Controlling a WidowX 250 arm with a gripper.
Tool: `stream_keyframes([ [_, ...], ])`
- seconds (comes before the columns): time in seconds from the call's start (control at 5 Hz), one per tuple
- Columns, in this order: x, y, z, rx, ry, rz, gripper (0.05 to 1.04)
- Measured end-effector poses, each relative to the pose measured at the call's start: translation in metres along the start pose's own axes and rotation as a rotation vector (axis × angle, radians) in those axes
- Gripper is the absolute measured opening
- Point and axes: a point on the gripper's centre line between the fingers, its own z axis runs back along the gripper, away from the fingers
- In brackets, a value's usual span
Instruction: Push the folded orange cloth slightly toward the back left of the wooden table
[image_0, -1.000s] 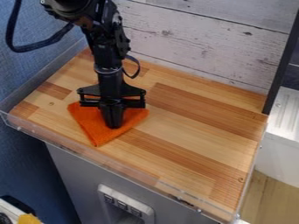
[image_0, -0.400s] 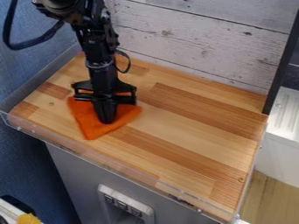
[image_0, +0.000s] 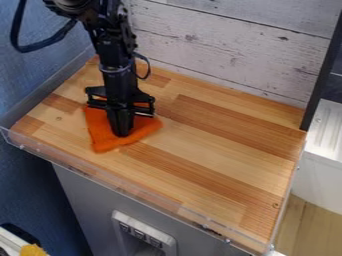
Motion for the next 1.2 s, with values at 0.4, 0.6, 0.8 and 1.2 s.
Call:
stream_keyframes([
  [0.4, -0.002, -0.010, 0.014, -0.010, 0.050, -0.089, 0.474],
  [0.6, -0.002, -0.033, 0.032, -0.008, 0.033, -0.134, 0.778],
  [0.8, -0.002, -0.052, 0.047, -0.002, 0.005, -0.167, 0.991],
  [1.2, -0.006, -0.086, 0.063, 0.010, -0.046, -0.201, 0.990],
])
